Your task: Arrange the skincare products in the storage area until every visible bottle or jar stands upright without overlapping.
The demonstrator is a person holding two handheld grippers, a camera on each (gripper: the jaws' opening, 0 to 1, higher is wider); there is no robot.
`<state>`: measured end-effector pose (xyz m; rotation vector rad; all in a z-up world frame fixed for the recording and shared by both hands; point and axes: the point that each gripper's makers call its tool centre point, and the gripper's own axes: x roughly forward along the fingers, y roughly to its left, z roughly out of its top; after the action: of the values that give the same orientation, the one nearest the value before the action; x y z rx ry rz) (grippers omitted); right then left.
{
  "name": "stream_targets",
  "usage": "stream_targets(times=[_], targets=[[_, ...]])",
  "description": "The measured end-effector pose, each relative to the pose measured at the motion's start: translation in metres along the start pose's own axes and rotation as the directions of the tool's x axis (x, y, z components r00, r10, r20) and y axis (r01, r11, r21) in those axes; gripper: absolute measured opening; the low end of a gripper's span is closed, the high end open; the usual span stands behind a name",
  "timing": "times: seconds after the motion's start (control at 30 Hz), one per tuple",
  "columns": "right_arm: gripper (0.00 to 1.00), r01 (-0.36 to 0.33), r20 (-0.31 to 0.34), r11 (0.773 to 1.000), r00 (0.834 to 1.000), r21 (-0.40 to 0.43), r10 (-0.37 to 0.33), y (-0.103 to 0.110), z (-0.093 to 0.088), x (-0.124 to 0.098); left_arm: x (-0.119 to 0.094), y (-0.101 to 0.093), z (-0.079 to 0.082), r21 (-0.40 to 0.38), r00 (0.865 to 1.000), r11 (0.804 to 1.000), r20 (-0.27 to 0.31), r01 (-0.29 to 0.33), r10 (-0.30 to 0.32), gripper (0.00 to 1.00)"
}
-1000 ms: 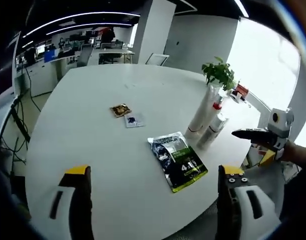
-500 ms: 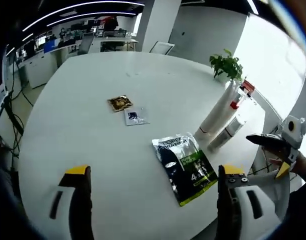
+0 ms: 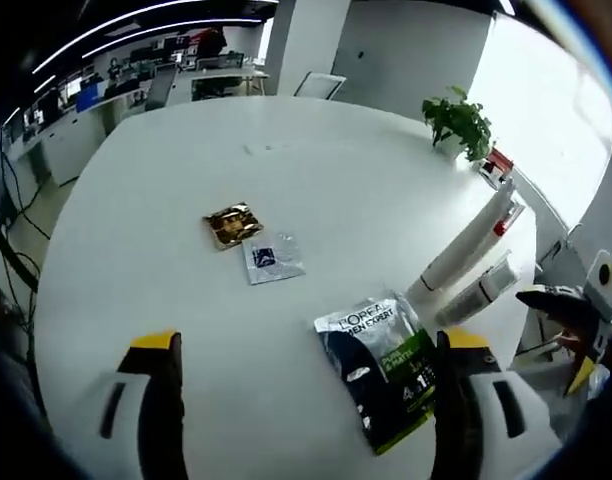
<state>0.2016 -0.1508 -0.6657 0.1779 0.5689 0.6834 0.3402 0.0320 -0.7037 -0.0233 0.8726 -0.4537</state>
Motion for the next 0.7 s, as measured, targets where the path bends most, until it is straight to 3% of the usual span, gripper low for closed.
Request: stream_targets(times=[0.3, 0.7], targets=[[1.00, 0.012, -0.007, 1.000, 1.000, 0.007, -0.012, -0.004, -0.001, 0.000, 0.023, 0.018, 0.014, -0.070, 0.997, 0.995, 0.001, -0.071, 0.072, 0.95], [1.00, 0.030, -0.013, 1.000, 0.999, 0.009, -0.030, -0.008, -0.003, 0.000, 0.057, 0.019, 0.021, -0.045, 0.996, 0.996, -0.031, -0.080, 0.079, 0.84]])
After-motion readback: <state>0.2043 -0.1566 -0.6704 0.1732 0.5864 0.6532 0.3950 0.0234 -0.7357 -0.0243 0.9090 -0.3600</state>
